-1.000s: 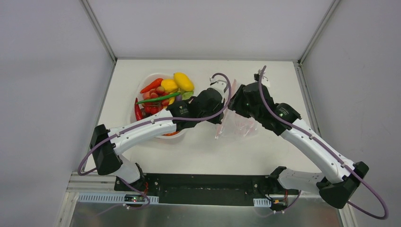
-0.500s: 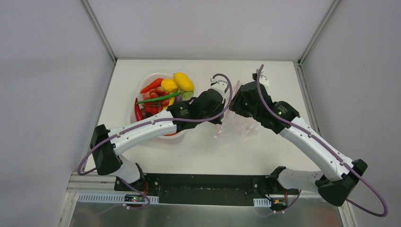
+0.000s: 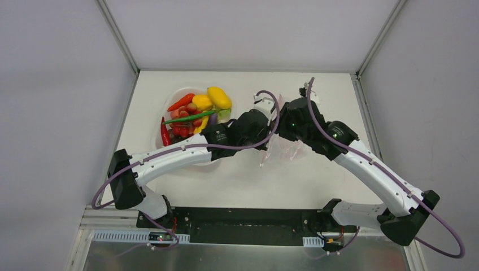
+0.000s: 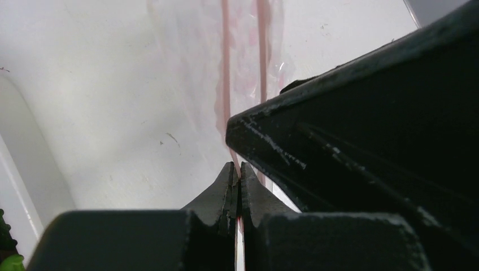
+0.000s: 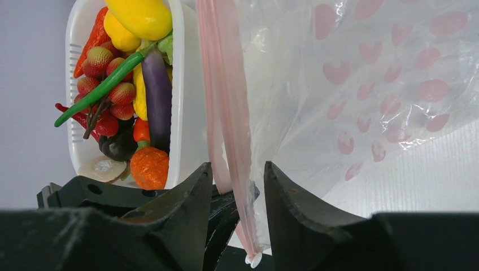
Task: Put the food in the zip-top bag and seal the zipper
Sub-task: Open the zipper of the food storage bag.
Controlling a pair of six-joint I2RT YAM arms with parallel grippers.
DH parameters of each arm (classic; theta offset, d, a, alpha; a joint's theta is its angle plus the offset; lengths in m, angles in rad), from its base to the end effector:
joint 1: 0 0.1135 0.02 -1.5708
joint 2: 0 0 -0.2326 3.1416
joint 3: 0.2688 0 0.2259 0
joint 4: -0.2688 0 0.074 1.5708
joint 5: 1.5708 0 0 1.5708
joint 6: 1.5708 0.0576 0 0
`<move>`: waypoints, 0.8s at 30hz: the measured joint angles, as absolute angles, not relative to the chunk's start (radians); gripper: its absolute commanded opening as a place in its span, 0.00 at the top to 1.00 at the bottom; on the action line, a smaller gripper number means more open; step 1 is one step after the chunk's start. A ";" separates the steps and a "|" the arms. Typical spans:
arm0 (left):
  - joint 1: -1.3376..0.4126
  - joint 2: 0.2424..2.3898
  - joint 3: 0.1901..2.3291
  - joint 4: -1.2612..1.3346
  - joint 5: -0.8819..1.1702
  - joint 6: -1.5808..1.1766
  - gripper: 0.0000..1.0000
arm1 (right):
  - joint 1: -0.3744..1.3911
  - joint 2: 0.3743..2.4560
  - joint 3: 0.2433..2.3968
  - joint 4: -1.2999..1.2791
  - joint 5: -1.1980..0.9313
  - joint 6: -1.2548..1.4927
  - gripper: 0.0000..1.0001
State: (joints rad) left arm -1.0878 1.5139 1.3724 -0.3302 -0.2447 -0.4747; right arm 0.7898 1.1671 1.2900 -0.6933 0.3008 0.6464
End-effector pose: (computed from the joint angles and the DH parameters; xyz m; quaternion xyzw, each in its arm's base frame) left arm 0.1733 -0.3004 0.3154 0.1946 0.8262 -0.2911 0.4414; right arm 0.1853 0.1627 0.3440 0.0095 0.8705 0.2130 0.4436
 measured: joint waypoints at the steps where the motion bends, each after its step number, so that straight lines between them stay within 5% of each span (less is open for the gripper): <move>1: -1.088 1.514 1.372 -0.327 -0.245 -0.475 1.00 | 0.795 1.167 1.287 -0.691 0.303 0.651 0.61; 15: -1.088 1.510 1.369 -0.327 -0.244 -0.476 1.00 | 0.837 1.132 1.213 -0.653 0.363 0.691 0.84; 20: -1.088 1.504 1.369 -0.311 -0.244 -0.475 1.00 | 0.837 1.132 1.191 -0.671 0.368 0.680 0.83; 24: -1.088 1.503 1.368 -0.311 -0.244 -0.476 1.00 | 0.837 1.132 1.175 -0.671 0.373 0.669 0.94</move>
